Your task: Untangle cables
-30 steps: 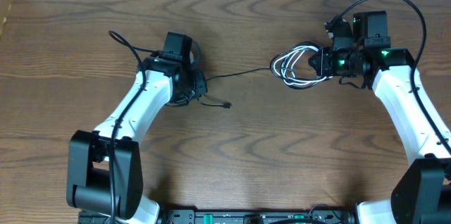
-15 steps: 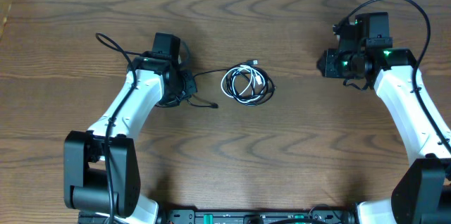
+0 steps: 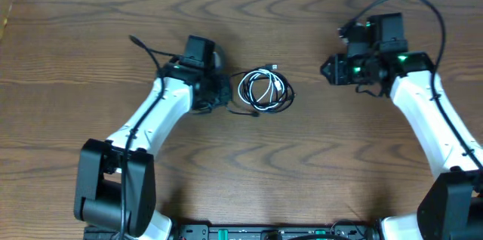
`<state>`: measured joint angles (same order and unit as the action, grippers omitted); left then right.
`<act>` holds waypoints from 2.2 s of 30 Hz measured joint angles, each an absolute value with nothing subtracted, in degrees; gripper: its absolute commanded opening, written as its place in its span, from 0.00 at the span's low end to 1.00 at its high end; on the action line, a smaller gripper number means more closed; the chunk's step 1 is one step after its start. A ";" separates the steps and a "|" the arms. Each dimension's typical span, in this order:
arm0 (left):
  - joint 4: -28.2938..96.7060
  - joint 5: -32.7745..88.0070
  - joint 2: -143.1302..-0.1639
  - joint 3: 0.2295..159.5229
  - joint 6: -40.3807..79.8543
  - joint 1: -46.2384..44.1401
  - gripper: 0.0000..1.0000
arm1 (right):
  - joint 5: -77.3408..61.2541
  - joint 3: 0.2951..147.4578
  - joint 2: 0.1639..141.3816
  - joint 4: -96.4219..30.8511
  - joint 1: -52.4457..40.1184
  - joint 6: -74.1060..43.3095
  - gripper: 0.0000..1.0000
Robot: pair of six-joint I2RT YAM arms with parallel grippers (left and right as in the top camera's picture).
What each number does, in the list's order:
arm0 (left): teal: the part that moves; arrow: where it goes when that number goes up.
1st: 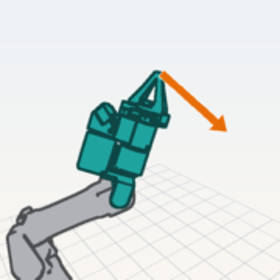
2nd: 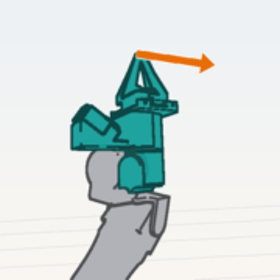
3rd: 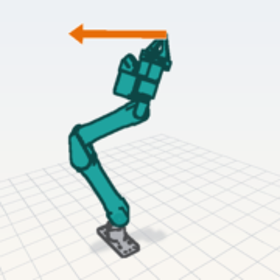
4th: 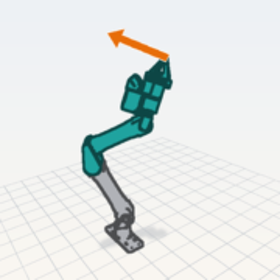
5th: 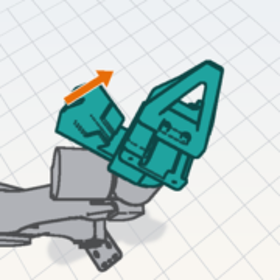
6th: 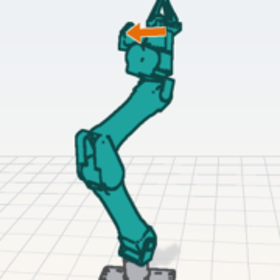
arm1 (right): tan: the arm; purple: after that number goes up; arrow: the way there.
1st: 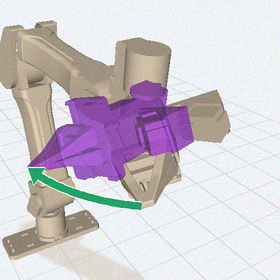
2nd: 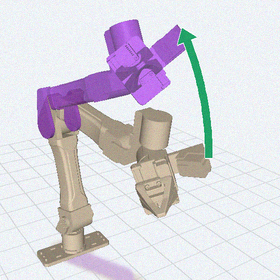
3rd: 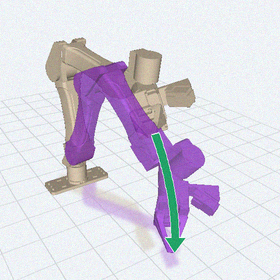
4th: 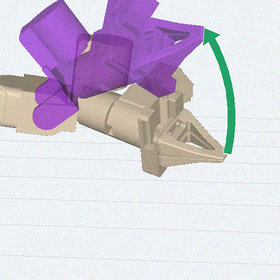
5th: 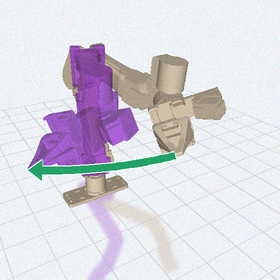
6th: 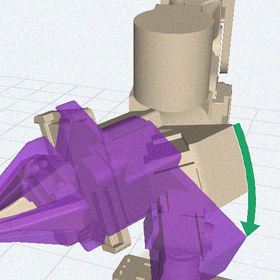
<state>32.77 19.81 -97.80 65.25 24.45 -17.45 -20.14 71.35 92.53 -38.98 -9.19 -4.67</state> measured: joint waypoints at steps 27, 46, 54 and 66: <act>29.23 13.37 -97.80 65.23 30.17 -24.18 0.17 | -15.59 71.35 96.86 -37.01 -15.77 -4.10 0.60; 17.19 0.89 -101.14 65.14 33.23 -26.94 0.36 | -15.35 71.13 102.04 -36.03 -15.84 -4.56 0.63; 10.50 4.08 -108.14 65.12 31.35 -27.07 0.36 | -15.27 71.13 102.04 -36.12 -15.00 -4.56 0.63; 8.51 7.46 -111.33 65.10 29.74 -27.18 0.08 | -13.61 71.13 102.04 -36.16 -15.03 -4.56 0.65</act>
<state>8.51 7.46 -111.33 65.10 29.74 -27.18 -13.61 71.13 102.04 -36.16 -15.03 -4.56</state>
